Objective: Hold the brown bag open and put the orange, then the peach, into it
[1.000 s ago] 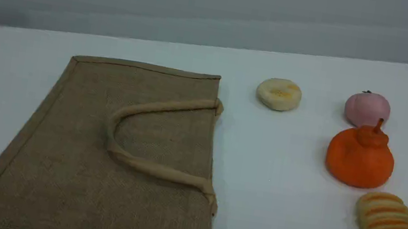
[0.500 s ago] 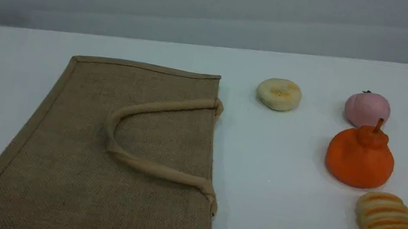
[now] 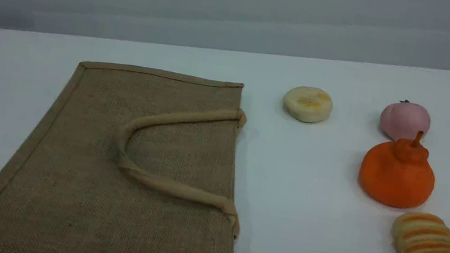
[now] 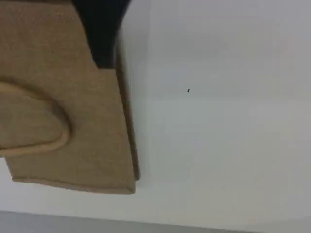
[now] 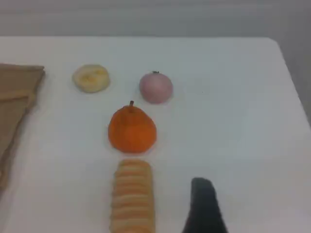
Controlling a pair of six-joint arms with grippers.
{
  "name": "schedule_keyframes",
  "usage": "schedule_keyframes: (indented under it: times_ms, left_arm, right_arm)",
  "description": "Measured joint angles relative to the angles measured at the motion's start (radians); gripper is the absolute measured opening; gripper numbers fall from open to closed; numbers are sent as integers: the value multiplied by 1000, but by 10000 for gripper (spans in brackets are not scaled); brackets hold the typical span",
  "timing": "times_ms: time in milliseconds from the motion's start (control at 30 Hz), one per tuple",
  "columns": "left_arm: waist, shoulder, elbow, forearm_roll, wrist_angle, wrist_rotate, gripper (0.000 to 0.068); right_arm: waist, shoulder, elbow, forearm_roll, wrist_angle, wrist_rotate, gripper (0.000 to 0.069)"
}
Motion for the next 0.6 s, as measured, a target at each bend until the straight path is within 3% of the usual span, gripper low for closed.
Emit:
schedule_keyframes:
  times_ms: [600]
  left_arm:
    - [0,0,-3,0,0,0,442]
  right_arm:
    - [0,0,0,0,-4,-18,426]
